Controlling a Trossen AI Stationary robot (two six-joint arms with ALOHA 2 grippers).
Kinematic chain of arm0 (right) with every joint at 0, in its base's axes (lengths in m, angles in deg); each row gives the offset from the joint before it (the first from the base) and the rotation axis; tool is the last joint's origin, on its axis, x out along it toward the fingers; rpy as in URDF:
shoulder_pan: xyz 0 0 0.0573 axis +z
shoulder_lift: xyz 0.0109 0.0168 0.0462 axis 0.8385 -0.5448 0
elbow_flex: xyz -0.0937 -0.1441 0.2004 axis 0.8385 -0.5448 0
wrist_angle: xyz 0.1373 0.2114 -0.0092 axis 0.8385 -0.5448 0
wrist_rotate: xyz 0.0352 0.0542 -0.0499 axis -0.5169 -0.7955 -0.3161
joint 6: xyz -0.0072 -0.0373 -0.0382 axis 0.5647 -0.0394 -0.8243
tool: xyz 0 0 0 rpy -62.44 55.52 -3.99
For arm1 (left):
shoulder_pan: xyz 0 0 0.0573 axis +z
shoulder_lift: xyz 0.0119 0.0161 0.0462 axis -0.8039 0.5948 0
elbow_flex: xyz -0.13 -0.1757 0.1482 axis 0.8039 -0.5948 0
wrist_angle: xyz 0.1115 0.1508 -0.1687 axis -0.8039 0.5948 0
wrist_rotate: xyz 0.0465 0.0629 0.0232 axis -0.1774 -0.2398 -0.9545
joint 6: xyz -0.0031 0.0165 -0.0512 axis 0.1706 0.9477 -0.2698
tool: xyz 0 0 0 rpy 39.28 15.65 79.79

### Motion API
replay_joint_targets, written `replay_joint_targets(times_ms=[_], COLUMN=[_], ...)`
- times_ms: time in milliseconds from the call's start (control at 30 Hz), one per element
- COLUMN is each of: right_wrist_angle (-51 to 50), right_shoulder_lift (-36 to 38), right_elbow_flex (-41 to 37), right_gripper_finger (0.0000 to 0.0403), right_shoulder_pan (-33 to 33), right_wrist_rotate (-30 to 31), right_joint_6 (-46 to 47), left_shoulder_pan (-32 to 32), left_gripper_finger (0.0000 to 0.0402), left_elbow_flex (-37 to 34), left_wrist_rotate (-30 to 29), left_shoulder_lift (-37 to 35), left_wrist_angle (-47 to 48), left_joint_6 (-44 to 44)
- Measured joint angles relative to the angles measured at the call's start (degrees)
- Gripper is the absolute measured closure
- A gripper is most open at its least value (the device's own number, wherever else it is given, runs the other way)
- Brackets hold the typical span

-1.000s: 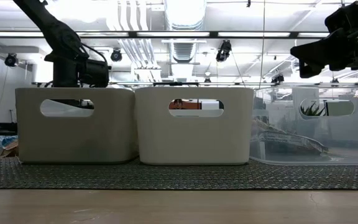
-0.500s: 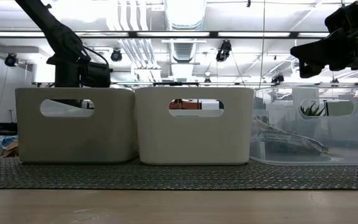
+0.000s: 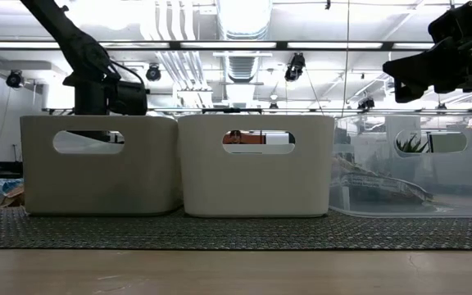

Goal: Pick and place Granola Bars by type
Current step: Put the blue granola bar into the white bin

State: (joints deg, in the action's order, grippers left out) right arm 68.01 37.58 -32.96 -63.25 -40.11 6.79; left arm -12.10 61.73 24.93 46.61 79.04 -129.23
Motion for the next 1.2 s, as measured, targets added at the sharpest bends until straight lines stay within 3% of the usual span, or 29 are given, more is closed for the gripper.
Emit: replay_joint_targets(times_ms=[800, 1200], right_wrist_angle=[0.0, 0.0], right_shoulder_lift=[0.0, 0.0], right_elbow_flex=[0.0, 0.0], right_gripper_finger=[0.0394, 0.0394], right_shoulder_pan=[0.0, 0.0], right_wrist_rotate=[0.0, 0.0], right_joint_6=[0.0, 0.0], left_shoulder_pan=[-0.4, -0.7], left_gripper_finger=[0.0368, 0.0369], left_elbow_flex=[0.7, 8.3], left_wrist_rotate=[1.1, 2.9], left_shoulder_lift=[0.0, -1.2], left_wrist_angle=[-0.2, -0.2], left_joint_6=[2.0, 8.7])
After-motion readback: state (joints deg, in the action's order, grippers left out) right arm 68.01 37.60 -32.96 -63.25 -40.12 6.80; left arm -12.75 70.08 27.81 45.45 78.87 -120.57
